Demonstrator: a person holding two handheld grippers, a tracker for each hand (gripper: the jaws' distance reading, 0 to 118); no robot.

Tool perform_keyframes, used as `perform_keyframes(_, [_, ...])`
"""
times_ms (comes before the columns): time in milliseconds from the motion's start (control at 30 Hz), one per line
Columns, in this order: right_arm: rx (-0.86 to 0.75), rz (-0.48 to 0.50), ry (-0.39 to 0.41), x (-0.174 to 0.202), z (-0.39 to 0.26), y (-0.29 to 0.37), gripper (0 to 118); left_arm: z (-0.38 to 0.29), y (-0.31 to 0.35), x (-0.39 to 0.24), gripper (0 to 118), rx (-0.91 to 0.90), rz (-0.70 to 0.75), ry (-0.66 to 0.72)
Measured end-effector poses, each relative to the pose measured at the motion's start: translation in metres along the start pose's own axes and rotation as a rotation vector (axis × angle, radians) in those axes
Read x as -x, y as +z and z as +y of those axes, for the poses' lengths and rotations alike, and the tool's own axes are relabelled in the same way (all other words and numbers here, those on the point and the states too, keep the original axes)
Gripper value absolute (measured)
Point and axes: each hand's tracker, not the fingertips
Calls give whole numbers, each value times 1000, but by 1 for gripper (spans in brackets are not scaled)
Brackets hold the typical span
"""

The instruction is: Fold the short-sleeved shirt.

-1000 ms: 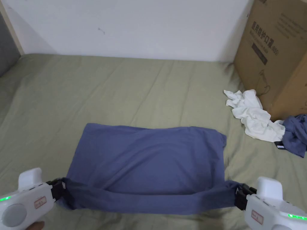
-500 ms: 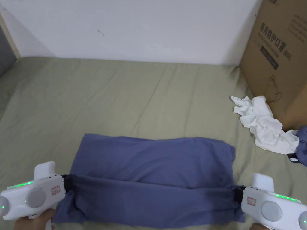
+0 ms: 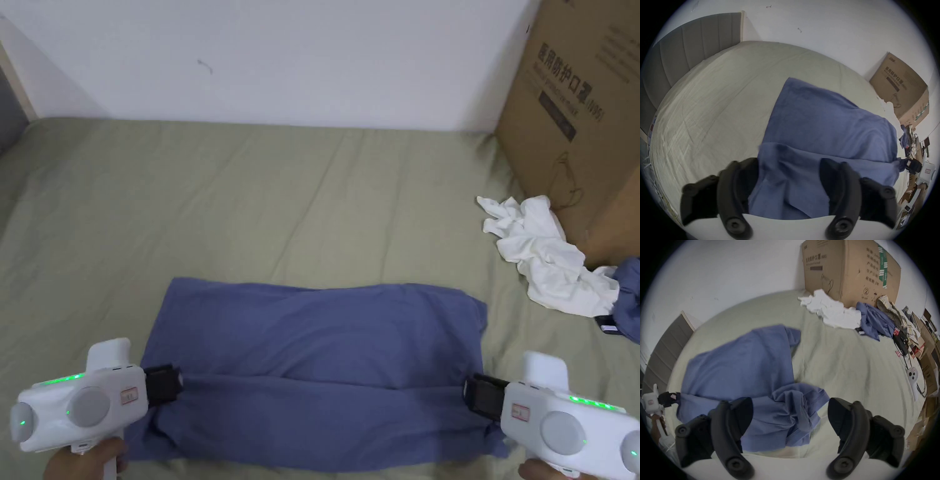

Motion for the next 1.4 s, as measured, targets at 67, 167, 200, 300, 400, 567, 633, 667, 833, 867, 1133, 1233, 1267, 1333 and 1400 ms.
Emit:
perform_keyframes(67, [-67, 29, -19, 0, 4, 25, 101, -1, 24, -6, 90, -89, -24, -25])
perform_keyframes(167, [-163, 57, -31, 1, 8, 68, 104, -2, 58, -14, 104, -151, -51, -51])
perform_keyframes(200, [-192, 67, -27, 2, 7, 81, 107, -4, 70, -16, 108, -182, -60, -58])
perform_keyframes(300, [-275, 80, -11, 3, 2, 119, 115, -12, 102, -21, 118, -256, -70, -77])
perform_keyframes(400, [-316, 75, 18, 7, -9, 150, 115, -23, 126, -24, 118, -293, -60, -96])
perform_keyframes(567, [-390, 19, 107, 15, -33, 183, 108, -48, 146, -27, 118, -338, -36, -117])
perform_keyframes(633, [-418, -1, 138, 19, -43, 191, 86, -57, 152, -27, 115, -357, -24, -108])
perform_keyframes(667, [-428, -17, 146, 21, -45, 192, 65, -61, 154, -27, 106, -371, -31, -107])
perform_keyframes(833, [-474, -14, 177, 28, -59, 198, 2, -75, 160, -24, 7, -392, -78, -98])
perform_keyframes(867, [-472, 8, 189, 27, -59, 199, 2, -78, 160, -24, 7, -391, -87, -99])
perform_keyframes(1133, [-460, 26, 179, 31, -55, 194, 2, -78, 143, -13, 6, -313, -77, -73])
perform_keyframes(1233, [-448, 27, 170, 31, -51, 187, 2, -71, 125, -5, 6, -261, -70, -53])
perform_keyframes(1267, [-442, 29, 166, 31, -50, 184, 2, -68, 118, -2, 7, -235, -68, -44])
perform_keyframes(1333, [-427, 27, 159, 32, -49, 178, 2, -62, 102, 3, 7, -191, -59, -29])
perform_keyframes(1400, [-413, 21, 157, 32, -47, 171, 2, -54, 84, 7, 7, -148, -34, -19])
